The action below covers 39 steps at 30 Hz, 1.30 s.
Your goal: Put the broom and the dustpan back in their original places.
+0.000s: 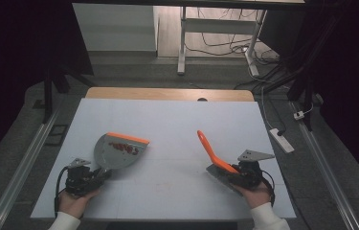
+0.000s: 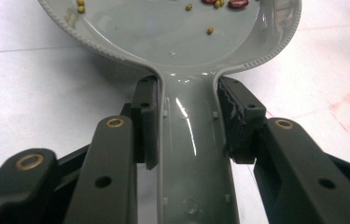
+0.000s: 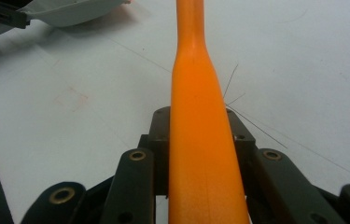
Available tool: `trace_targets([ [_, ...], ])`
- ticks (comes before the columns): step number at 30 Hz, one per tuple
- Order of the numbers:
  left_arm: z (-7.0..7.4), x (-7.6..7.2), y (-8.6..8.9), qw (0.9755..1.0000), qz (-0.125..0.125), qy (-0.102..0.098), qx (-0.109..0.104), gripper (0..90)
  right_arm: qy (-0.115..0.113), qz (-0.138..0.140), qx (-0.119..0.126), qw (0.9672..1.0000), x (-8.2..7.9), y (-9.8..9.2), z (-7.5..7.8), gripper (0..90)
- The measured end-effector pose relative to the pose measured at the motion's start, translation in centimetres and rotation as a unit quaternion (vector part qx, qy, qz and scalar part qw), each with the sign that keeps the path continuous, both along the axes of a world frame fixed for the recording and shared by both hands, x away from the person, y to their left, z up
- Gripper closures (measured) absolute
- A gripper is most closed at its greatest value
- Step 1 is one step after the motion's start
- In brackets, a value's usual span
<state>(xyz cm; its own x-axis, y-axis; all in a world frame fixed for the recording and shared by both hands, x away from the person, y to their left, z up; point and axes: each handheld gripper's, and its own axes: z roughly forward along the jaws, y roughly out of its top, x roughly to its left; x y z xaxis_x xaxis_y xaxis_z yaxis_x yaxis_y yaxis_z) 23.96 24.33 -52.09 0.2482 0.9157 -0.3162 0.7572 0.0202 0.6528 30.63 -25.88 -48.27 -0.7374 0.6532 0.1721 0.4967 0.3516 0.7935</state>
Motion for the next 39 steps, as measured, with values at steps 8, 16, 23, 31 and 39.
trace_targets([
  [8,-0.5,0.3,-0.2,0.999,0.04,0.016,0.003,61.9,0.011,-0.006,-0.002,0.9999,0.1,-0.2,-0.3,70.0],
  [16,-0.9,0.4,-1.1,0.9984,0.044,0.024,0.027,61.8,0.03,-0.013,-0.013,0.9994,0.8,-0.3,-1.0,70.0],
  [23,-1.0,0.4,-1.0,0.9988,0.036,0.025,0.02,58.3,0.04,-0.038,-0.014,0.9984,1.6,-1.2,-1.7,69.9],
  [31,-0.9,0.2,-1.0,0.9995,0.019,0.018,0.016,42.6,0.049,-0.053,-0.025,0.9971,2.8,-1.9,-2.1,65.0],
  [39,-0.7,0.1,-0.8,0.9996,0.01,0.016,0.019,35.1,0.051,-0.075,-0.05,0.9947,3.8,-2.5,-2.4,50.8],
])
